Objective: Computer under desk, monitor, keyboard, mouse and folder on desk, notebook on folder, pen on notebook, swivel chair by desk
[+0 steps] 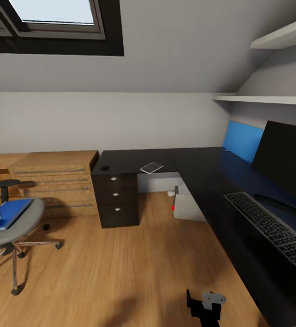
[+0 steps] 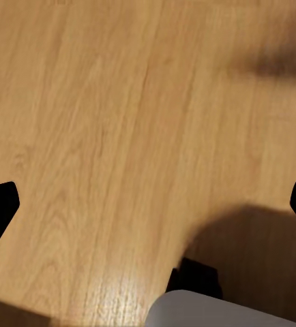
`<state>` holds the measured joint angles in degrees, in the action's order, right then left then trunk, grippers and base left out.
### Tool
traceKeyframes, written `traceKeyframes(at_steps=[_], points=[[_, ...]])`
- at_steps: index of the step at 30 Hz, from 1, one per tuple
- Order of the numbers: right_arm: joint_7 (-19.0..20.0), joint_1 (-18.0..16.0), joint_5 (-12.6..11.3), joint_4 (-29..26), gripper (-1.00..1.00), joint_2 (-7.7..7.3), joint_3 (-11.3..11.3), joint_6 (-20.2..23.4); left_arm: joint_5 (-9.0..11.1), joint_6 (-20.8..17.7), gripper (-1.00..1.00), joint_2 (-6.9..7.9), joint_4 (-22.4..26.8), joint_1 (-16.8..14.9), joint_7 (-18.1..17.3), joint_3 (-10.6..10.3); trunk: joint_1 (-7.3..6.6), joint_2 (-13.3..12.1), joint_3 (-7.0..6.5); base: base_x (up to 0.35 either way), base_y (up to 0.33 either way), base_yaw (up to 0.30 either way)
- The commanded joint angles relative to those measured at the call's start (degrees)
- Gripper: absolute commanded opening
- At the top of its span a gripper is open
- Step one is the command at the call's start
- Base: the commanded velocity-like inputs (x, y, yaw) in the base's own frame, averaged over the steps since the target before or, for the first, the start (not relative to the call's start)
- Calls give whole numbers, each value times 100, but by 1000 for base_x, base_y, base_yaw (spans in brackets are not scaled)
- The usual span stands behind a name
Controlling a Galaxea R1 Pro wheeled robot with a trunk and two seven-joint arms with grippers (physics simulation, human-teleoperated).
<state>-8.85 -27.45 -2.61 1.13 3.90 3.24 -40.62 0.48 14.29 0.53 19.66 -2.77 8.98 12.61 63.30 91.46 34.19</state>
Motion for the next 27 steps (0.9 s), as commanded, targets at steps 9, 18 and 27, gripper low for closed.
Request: traceKeyframes(at_steps=[9,18,27], points=[[-29,160,-76,19,100,22,99,-159,-12,144,100,-164,-168,4,-30,45,3,2,5,145,4,18],[-36,452,-66,11,100,59,81,-45,4,64,100,-434,-105,4,-38,-32,-195,-359,-156,0,0,0],[-36,553,-69,10,100,68,81,-62,13,56,100,-428,-103,4,-37,-39,-392,-720,-318,13,0,0]])
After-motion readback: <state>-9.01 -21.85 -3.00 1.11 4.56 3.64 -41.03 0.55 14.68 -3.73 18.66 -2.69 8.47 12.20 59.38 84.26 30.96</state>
